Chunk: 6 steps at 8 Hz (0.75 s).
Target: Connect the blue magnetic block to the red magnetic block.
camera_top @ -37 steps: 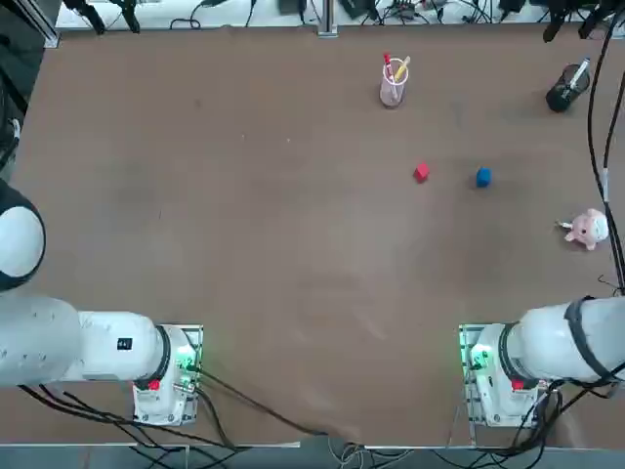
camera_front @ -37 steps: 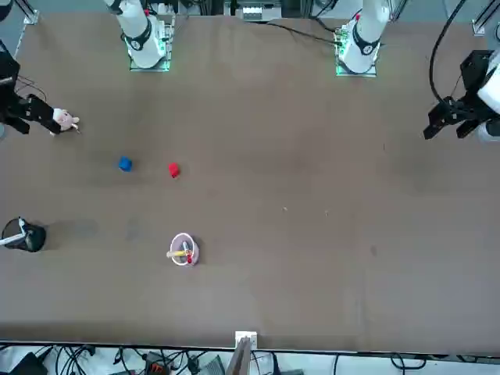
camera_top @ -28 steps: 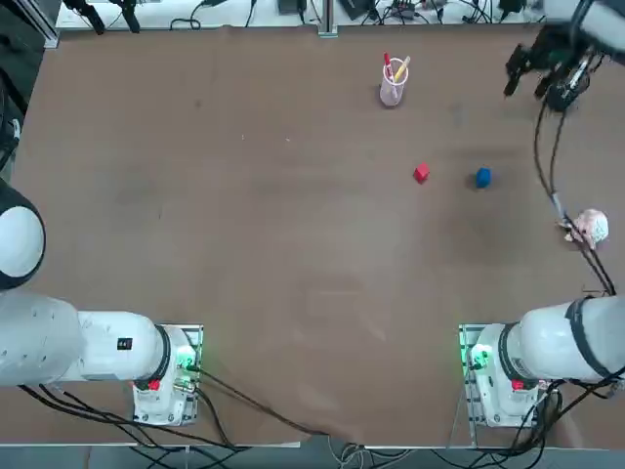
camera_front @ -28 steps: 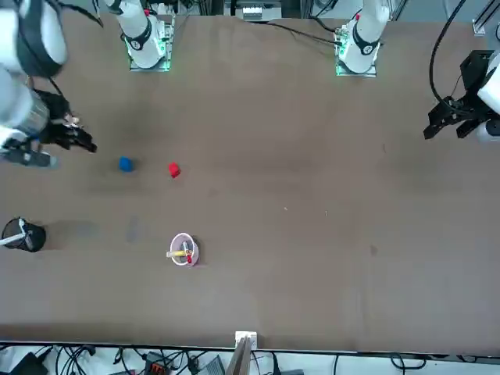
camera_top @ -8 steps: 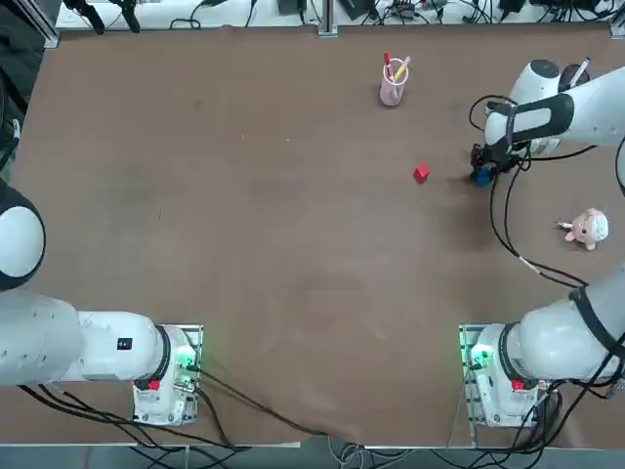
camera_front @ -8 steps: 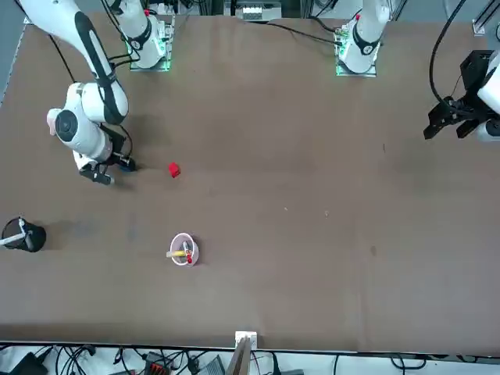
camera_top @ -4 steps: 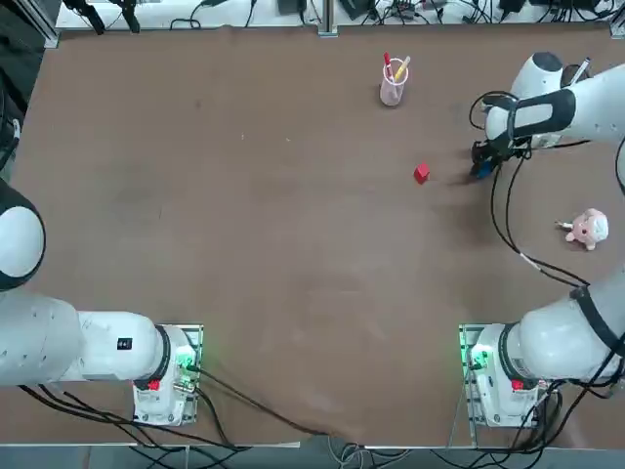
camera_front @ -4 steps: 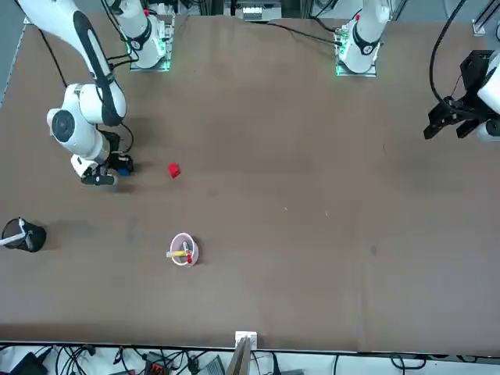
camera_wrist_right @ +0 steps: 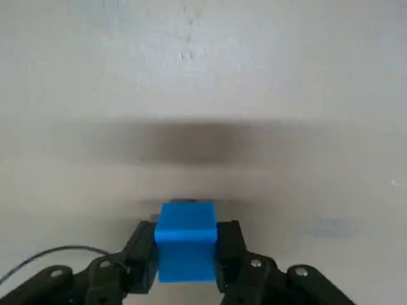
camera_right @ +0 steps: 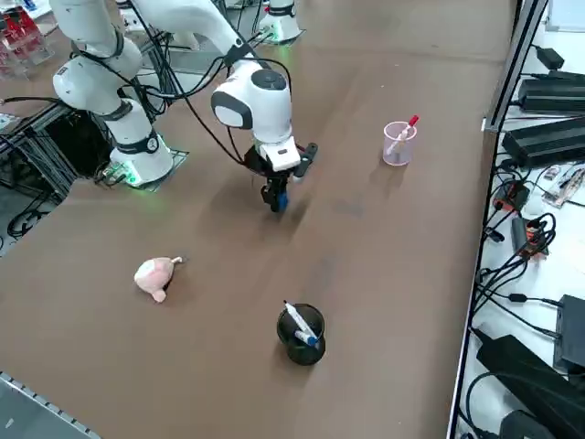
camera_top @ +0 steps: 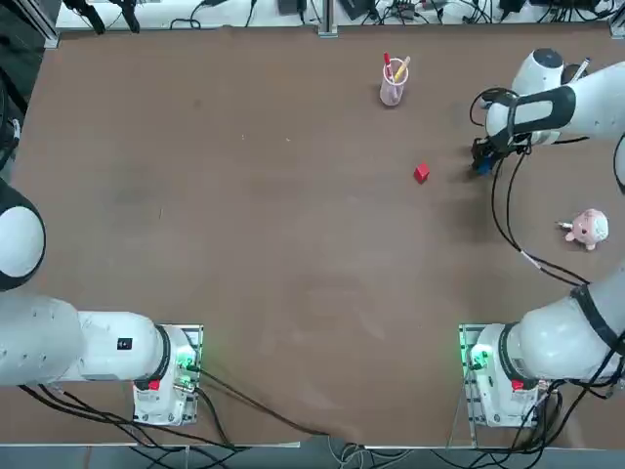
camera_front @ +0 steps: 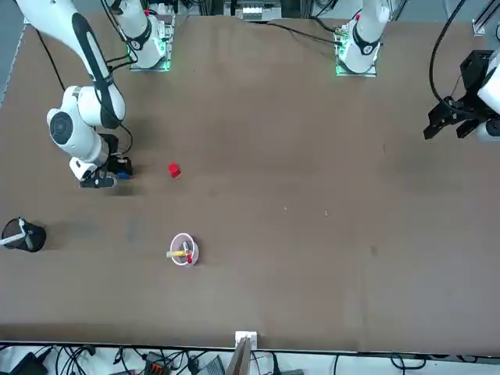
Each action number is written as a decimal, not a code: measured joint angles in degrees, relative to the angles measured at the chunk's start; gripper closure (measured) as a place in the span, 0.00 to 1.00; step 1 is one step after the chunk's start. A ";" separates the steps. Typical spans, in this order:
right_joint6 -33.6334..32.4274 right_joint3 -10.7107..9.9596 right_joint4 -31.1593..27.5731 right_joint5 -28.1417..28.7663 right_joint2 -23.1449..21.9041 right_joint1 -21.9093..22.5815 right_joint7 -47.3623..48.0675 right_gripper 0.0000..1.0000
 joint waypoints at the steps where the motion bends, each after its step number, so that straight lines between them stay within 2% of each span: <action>1: 0.00 0.00 0.96 0.00 0.78 -0.06 -0.02 0.53; 6: -1.11 -0.04 5.11 0.00 4.04 -0.46 -0.13 0.51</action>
